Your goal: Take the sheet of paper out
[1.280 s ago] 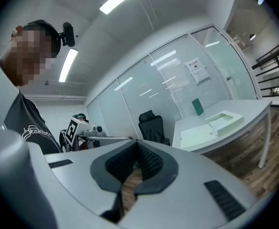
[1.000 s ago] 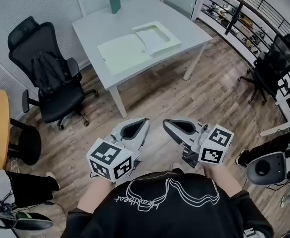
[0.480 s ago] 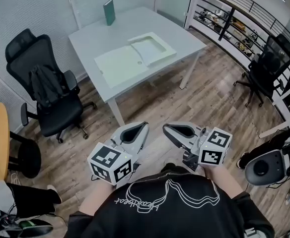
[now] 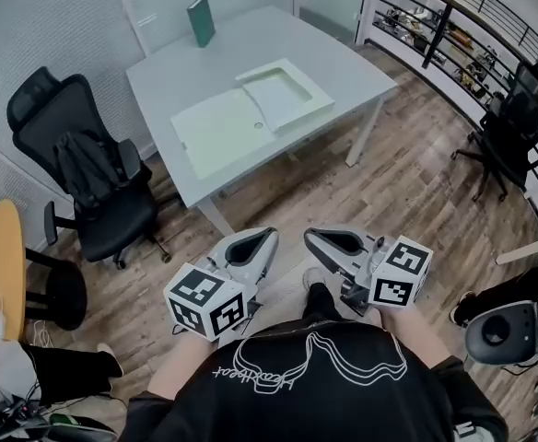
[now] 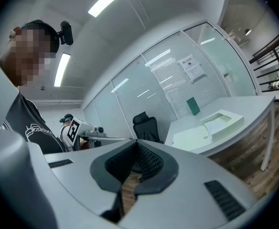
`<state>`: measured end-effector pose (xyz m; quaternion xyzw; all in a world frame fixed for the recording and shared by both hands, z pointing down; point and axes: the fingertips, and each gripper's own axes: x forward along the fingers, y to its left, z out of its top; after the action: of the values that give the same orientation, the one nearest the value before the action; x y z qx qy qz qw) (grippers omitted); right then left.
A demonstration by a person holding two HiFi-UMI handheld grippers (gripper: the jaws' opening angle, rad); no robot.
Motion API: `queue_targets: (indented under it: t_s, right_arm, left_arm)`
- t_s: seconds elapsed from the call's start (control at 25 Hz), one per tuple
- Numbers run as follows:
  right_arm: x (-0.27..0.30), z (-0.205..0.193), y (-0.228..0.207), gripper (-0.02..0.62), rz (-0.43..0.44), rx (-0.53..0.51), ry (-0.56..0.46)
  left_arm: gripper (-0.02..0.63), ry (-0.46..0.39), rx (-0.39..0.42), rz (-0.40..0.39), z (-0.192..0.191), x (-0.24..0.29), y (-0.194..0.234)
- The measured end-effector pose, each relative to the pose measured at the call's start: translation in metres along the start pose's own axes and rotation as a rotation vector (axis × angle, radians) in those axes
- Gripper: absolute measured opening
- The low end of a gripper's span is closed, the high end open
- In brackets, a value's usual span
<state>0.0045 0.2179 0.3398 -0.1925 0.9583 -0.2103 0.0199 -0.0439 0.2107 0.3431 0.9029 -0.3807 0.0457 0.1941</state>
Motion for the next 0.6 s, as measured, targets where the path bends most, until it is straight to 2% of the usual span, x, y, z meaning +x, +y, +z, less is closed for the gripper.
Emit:
queue_targets:
  t_s: [0.2,0.48,0.6]
  right_arm:
    - [0.002,0.027,-0.071,0.009,0.036,0.005,0.011]
    - [-0.002,0.076,-0.175,0.009,0.069,0.019,0.016]
    - [-0.005,0.098,-0.203,0.009,0.094,0.028,0.008]
  left_arm:
    - [0.012,0.004,-0.013,0.053,0.023,0.070,0.027]
    - [0.012,0.036,0.075,0.101,0.055,0.169,0.055]
    - [0.012,0.035,0.058,0.117,0.065,0.199,0.064]
